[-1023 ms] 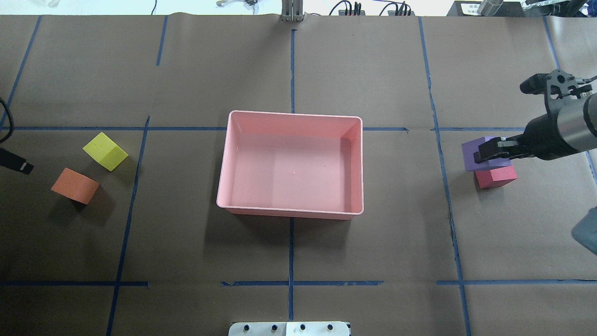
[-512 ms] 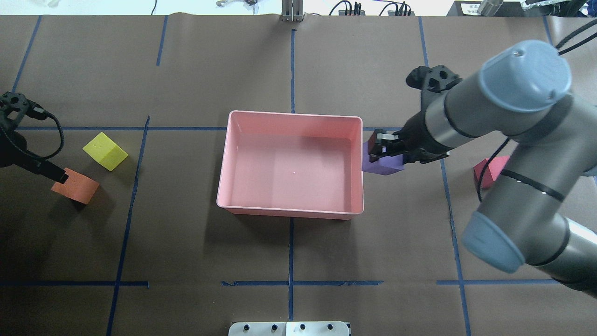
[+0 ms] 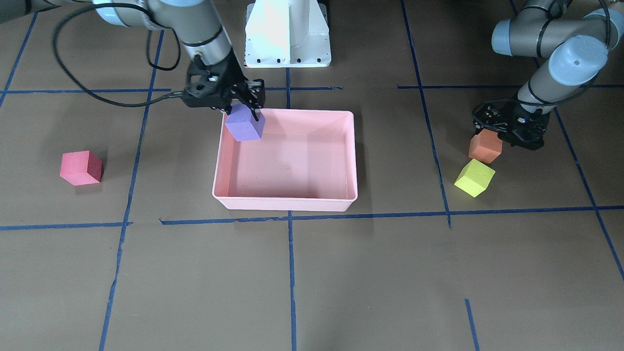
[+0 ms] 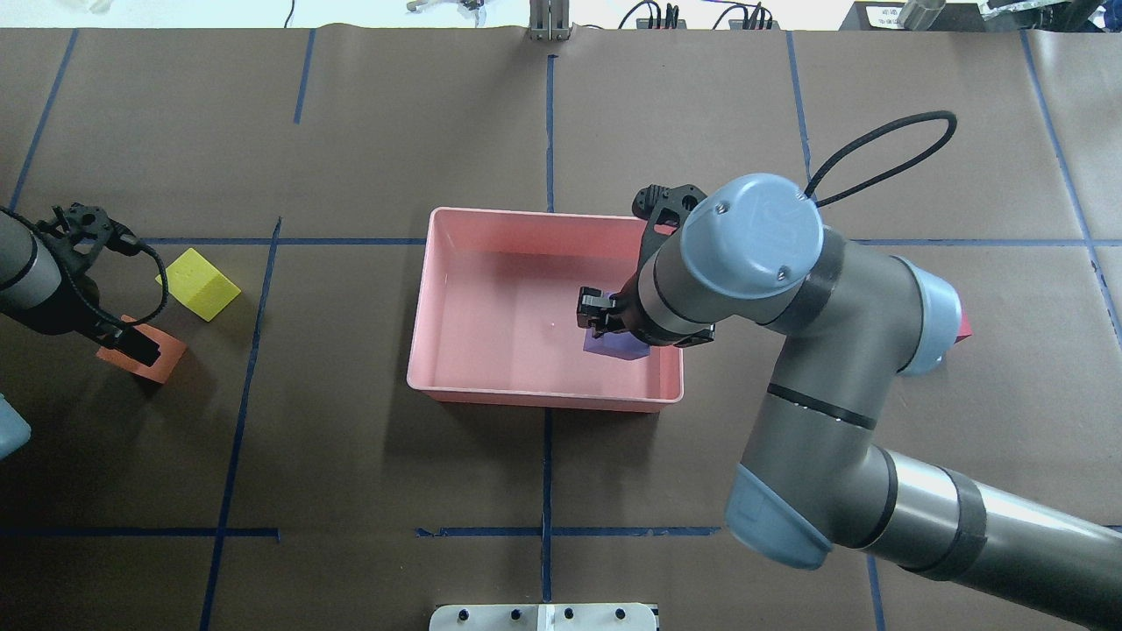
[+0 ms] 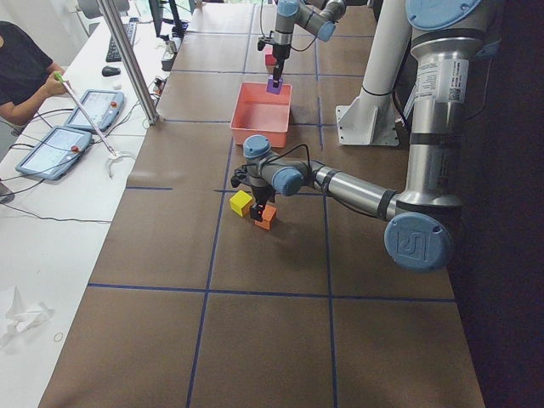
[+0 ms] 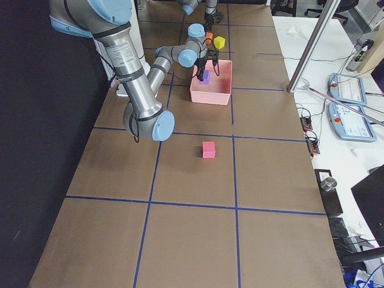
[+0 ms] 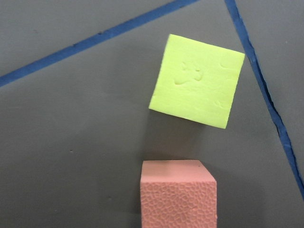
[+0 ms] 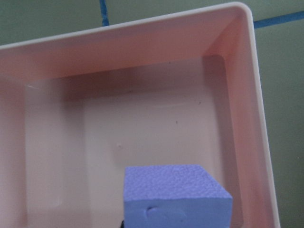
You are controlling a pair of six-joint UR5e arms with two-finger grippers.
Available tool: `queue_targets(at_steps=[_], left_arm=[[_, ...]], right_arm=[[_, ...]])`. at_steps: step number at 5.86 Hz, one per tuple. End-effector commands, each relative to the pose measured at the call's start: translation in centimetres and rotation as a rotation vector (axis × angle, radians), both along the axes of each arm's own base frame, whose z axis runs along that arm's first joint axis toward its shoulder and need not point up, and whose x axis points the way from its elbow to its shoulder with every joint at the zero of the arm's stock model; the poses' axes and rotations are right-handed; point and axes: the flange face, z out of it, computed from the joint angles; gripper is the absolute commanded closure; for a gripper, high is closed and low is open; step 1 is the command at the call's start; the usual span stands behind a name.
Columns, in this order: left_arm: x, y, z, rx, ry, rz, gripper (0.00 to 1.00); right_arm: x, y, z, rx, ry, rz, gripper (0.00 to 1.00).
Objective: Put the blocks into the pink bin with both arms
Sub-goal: 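Drop the purple cube into the bin while the left gripper grasps the orange cube, then carry the orange cube into the bin while the right gripper grasps the pink cube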
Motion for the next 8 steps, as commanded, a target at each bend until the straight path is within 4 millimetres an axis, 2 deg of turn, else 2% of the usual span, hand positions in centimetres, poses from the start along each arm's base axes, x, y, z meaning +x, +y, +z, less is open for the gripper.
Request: queue_targets(at_steps=[1,2,3,4,5,6,7,8], left_arm=[[1.7,-0.4,1.1,-0.004,-0.023,0.014,0.01],[1.8,-0.5,1.9,-0.007,-0.026,0.016,0.25],[1.9,-0.5,1.3,0.005,-0.008,0.012,0.66],[2.2,-0.6,-1.2,-0.018,0.028,-0.037,0.92],[2.9,-0.6,-7.8,-0.100,0.141,-0.107,0.93],[4.7,-2.1,-13.9,-0.141,0.230,-0.156,0.93],[6.0,-3.3,-20.6,-0.186,0.321,-0.209,0.93],[6.5,-3.7,-25.7,-0.223,0.384,-0.259,0.93]], right_arm=[[-2.6,1.2,0.7,0.047,0.047,0.030,0.00],[1.0,-0.1,0.7,0.043,0.029,0.052,0.00],[8.7,-2.1,5.0,-0.025,0.017,-0.012,0.00],[14.8,-2.9,9.1,-0.003,0.038,-0.069,0.00],[20.2,-3.0,14.4,0.093,0.121,-0.138,0.00],[24.7,-3.8,19.3,0.153,0.197,-0.208,0.00],[26.6,-5.4,23.5,0.173,0.261,-0.262,0.00],[26.1,-6.0,26.2,0.151,0.291,-0.294,0.00]])
